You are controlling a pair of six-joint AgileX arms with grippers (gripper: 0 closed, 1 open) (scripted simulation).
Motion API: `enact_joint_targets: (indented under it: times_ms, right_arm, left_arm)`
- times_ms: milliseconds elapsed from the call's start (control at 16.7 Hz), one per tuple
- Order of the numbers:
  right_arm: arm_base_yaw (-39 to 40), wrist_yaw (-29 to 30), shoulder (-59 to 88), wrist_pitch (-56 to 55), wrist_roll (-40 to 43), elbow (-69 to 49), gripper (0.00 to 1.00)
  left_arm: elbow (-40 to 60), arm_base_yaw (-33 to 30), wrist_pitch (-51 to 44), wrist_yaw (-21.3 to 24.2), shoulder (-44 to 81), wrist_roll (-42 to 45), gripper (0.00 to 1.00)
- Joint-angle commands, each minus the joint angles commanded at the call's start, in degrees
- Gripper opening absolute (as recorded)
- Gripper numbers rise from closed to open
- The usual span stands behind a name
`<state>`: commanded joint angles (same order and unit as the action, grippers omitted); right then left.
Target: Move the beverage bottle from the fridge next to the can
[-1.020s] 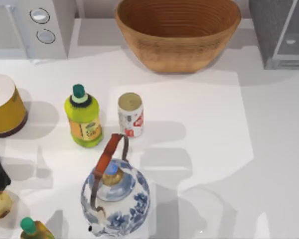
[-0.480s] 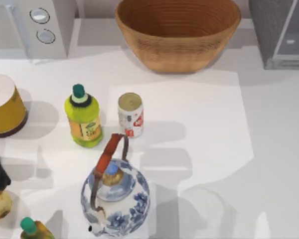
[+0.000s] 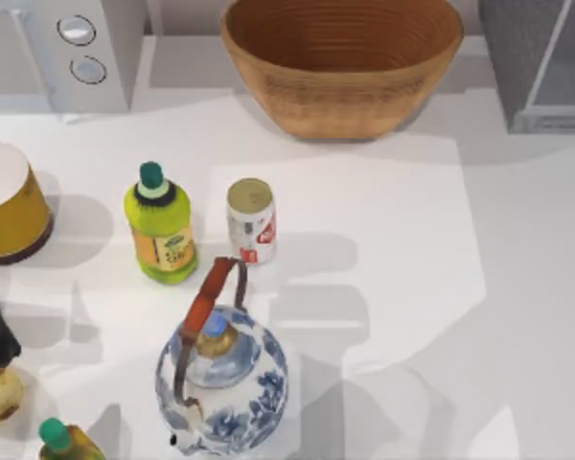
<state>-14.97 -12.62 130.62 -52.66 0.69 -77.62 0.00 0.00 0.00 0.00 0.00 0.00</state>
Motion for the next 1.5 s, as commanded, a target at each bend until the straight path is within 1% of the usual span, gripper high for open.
enact_joint_targets:
  times_ms: [180, 480, 600, 780, 1140, 1320, 1500]
  right_arm:
    - [0.02, -0.05, -2.71, 3.24, 0.01, -0.63, 0.00]
    - [-0.03, -0.13, -2.70, 3.18, -0.08, -0.33, 0.00]
    - [-0.58, -0.77, -4.33, 1.91, -0.15, 1.70, 0.00]
    - [-1.61, -2.22, -9.21, -1.03, -0.22, 8.91, 0.00]
    - [-4.10, -4.44, -19.83, -7.45, -0.20, 30.77, 0.00]
    - [-5.40, -5.80, -24.40, -10.89, -0.21, 35.65, 0.00]
    - [-5.62, -6.03, -24.82, -11.26, -0.19, 36.12, 0.00]
  left_arm:
    - [0.00, 0.00, 0.00, 0.00, 0.00, 0.00, 1.00]
    - [0.00, 0.00, 0.00, 0.00, 0.00, 0.00, 1.00]
    - [0.00, 0.00, 0.00, 0.00, 0.00, 0.00, 1.00]
    - [0.00, 0.00, 0.00, 0.00, 0.00, 0.00, 1.00]
    - [0.00, 0.00, 0.00, 0.00, 0.00, 0.00, 1.00]
    - [0.00, 0.00, 0.00, 0.00, 0.00, 0.00, 1.00]
    - [0.00, 0.00, 0.00, 0.00, 0.00, 0.00, 1.00]
